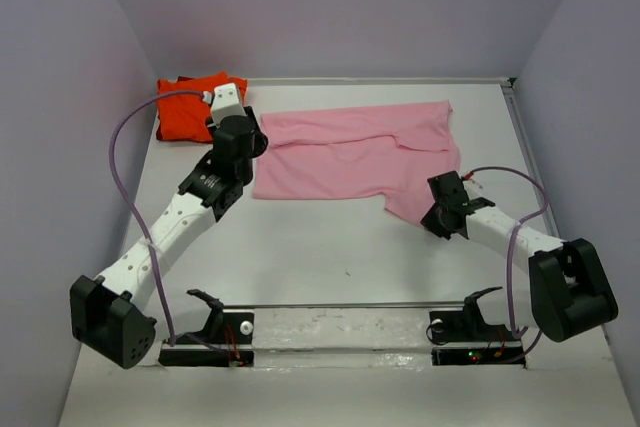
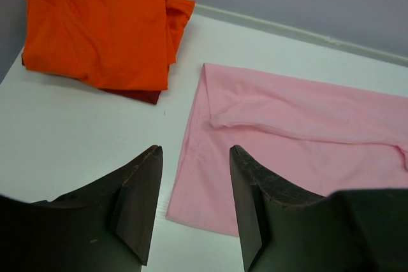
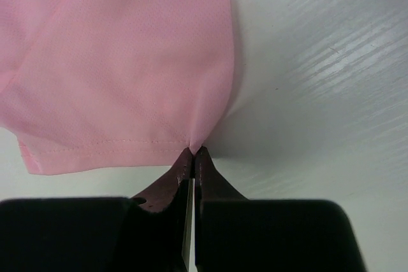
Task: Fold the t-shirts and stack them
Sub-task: Pick up the 1/3-folded T-shirt from the center of the board.
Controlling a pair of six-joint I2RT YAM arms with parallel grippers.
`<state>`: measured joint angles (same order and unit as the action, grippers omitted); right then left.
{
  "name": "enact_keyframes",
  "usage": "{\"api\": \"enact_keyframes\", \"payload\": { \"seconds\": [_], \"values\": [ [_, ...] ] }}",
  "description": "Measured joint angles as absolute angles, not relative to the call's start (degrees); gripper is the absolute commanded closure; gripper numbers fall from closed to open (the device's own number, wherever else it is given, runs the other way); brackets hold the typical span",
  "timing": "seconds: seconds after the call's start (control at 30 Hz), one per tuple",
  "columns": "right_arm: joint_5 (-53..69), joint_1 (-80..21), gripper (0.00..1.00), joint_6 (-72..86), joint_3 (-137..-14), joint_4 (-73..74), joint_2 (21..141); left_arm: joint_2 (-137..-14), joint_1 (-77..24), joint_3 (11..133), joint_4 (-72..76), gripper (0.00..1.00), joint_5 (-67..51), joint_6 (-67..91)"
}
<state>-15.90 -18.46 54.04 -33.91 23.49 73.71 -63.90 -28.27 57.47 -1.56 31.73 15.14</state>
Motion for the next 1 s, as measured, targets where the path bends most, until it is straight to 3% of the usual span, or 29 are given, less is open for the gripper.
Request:
{"api": "enact_keyframes", "payload": {
  "seconds": [0.17, 0.47, 1.0],
  "values": [
    [-14.57, -18.46, 1.00, 51.68, -33.26, 20.40, 72.62, -72.20, -28.27, 56.84, -7.49, 0.44, 31.79, 23.86],
    [-12.78, -18.46, 1.00, 48.53, -31.00, 16.69, 68.10, -79.46, -28.23, 41.74, -7.20, 0.47, 26.22, 39.55],
    [-8.51, -18.46, 1.00, 46.22, -30.00, 15.77, 61.87, -85.60, -27.79, 40.58, -0.67, 0.47, 33.28, 43.99]
  ]
}}
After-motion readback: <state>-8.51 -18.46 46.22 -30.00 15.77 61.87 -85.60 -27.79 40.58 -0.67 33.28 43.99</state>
